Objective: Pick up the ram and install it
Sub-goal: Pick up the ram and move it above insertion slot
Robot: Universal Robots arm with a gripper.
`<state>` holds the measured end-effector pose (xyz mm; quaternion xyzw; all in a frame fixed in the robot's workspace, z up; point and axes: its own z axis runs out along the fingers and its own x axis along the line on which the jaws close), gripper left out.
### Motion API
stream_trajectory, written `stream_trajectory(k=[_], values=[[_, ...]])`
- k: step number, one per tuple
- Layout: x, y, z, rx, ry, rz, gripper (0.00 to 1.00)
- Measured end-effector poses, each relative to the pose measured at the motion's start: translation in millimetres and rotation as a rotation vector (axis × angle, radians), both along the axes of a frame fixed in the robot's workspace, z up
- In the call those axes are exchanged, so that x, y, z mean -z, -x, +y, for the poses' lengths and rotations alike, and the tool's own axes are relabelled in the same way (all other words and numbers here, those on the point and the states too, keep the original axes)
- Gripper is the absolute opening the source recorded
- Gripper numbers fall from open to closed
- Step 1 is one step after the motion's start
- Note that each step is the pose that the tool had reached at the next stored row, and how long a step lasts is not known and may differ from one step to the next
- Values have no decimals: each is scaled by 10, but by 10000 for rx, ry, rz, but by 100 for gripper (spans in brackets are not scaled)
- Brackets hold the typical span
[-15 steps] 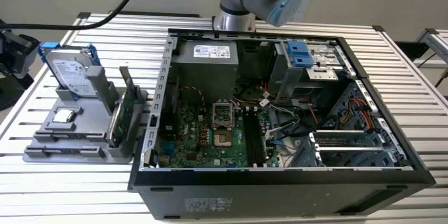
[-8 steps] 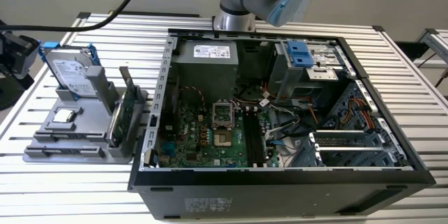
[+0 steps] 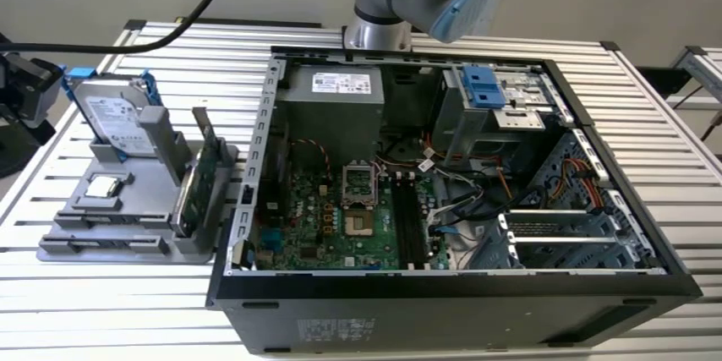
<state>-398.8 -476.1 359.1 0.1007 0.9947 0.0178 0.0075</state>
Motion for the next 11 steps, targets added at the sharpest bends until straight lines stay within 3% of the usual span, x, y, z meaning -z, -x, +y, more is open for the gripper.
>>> stream_trajectory(k=[11], values=[[11,0,0,279,0,-1,0]])
